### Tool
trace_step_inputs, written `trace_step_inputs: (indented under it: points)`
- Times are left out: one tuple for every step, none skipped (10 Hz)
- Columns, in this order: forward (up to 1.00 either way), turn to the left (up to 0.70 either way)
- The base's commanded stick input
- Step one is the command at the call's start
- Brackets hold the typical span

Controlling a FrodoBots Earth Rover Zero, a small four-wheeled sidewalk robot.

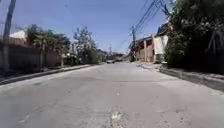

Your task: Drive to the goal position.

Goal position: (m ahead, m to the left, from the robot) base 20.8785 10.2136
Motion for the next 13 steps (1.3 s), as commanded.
trace_step_inputs:
  points:
    - [1.00,0.02]
    - [1.00,0.02]
    - [1.00,0.02]
    - [1.00,0.02]
    - [1.00,0.02]
    - [1.00,0.02]
    - [1.00,0.02]
    - [1.00,0.02]
    - [1.00,0.02]
    - [1.00,0.02]
    - [1.00,0.02]
    - [1.00,0.02]
    - [1.00,0.02]
